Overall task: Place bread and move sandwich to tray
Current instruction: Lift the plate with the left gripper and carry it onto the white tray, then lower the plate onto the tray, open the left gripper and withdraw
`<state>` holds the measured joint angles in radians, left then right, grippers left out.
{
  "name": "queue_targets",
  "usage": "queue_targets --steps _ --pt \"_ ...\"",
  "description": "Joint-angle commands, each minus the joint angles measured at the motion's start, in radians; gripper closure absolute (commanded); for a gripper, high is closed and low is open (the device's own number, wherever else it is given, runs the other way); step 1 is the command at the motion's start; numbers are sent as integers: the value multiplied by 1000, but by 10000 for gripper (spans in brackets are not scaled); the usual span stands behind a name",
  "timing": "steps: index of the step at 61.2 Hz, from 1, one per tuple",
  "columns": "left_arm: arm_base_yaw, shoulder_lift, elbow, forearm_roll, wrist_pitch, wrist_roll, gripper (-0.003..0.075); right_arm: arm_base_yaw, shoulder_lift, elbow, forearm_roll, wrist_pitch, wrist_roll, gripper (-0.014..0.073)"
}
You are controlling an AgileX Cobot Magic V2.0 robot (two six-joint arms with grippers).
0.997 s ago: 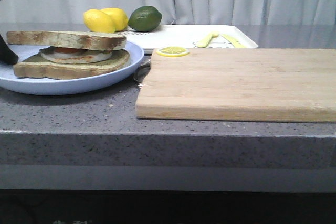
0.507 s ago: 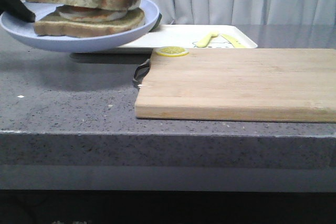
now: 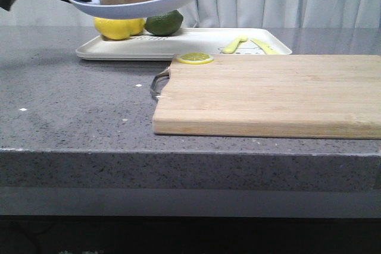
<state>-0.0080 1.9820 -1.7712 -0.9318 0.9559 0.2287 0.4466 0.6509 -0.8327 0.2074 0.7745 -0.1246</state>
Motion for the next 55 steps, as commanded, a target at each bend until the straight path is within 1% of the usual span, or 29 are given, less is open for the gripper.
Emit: queue_targets --steps 1,6,11,16,24,39,44,49,55 --pt "-18 -6 -109 -43 -8 -128 741 -8 -3 -26 3 -64 -3 233" --pt "-30 42 -175 19 7 -208 741 -8 -3 -26 3 -64 -3 233" --pt "-37 87 -224 40 31 -253 740 -8 -3 -26 3 -64 -3 233" --pt "-46 115 -254 40 40 -257 740 -8 -3 -26 3 -64 -3 233" --pt "-43 127 -256 35 41 -280 740 -8 -3 -26 3 -64 -3 233" --pt "-41 129 -256 71 53 -286 739 -8 -3 -26 3 -64 -3 233" --pt "-41 129 -256 103 64 -286 738 -8 -3 -26 3 -64 -3 233" --pt "-41 130 -256 138 74 -286 711 -8 -3 -26 3 -64 -3 233" --pt "-41 130 -256 148 82 -286 621 -8 -3 -26 3 -64 -3 233"
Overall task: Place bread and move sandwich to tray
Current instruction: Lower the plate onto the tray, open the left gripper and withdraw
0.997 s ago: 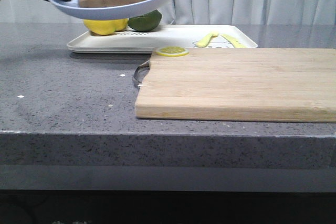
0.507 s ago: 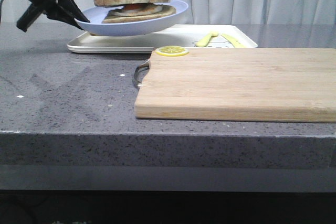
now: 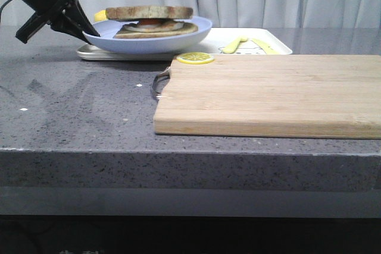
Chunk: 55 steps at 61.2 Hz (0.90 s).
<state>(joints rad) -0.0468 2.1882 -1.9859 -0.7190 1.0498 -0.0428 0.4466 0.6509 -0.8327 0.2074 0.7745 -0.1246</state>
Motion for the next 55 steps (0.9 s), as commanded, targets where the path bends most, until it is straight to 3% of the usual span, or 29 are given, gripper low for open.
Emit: queue_targets --steps 1,8,13,39,55 --pt "-2 -76 -41 -65 -9 -14 603 -8 -3 -26 3 -64 -3 233" --pt "-2 -76 -41 -65 -7 -14 439 -8 -3 -26 3 -64 -3 233" --pt "-2 -80 -41 -65 -5 -10 388 -8 -3 -26 3 -64 -3 233" --pt "-2 -248 -41 -24 38 160 385 -8 -3 -26 3 -64 -3 233" --pt "-52 -462 7 199 50 171 386 -8 -3 -26 3 -64 -3 233"
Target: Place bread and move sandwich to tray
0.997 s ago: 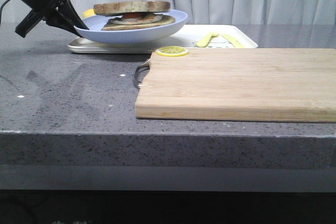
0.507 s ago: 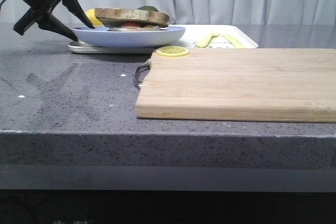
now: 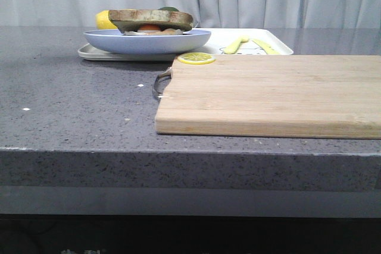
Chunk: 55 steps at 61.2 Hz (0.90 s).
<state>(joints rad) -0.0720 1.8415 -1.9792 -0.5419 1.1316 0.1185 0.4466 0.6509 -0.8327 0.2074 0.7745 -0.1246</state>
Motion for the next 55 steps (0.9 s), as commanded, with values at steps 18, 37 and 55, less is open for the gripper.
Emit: queue_targets --steps 18,37,55 --pt "-164 -441 377 167 -275 56 386 -8 -3 -26 3 -64 -3 233" --pt "-227 -745 781 263 -418 74 386 -8 -3 -26 3 -64 -3 233" --pt "-227 -1041 1095 321 -487 74 386 -8 -3 -26 3 -64 -3 233"
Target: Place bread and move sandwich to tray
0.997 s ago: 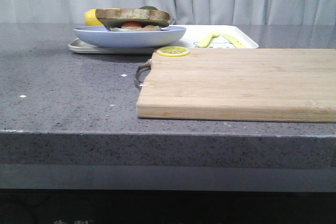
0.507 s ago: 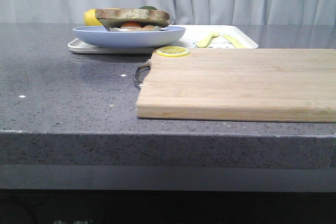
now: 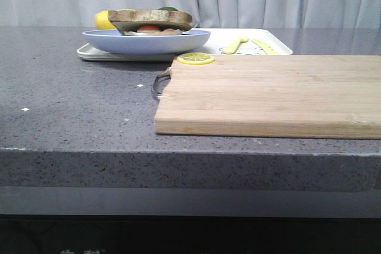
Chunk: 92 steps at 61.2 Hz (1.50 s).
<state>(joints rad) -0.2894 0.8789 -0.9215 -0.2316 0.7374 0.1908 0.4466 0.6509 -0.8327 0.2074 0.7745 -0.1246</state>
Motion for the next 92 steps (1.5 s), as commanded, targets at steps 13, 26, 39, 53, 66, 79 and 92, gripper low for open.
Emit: queue_targets --steps 13,26,39,53,66,79,92 --pt "-10 -286 169 44 -93 2 386 -8 -3 -26 3 -64 -3 233" --pt "-10 -419 221 87 -95 2 386 -8 -3 -26 3 -62 -3 233" --pt "-10 -430 227 87 -123 2 387 -8 -3 -26 3 -59 -3 239" --pt "-10 -430 228 87 -148 2 544 -8 -3 -26 3 -40 -3 502" --pt "-10 -430 228 87 -152 2 741 -8 -3 -26 3 -17 -3 662" --pt "-10 -430 228 85 -146 2 741 -8 -3 -26 3 -17 -3 664" --pt "-10 -430 228 85 -146 2 741 -8 -3 -26 3 -17 -3 664"
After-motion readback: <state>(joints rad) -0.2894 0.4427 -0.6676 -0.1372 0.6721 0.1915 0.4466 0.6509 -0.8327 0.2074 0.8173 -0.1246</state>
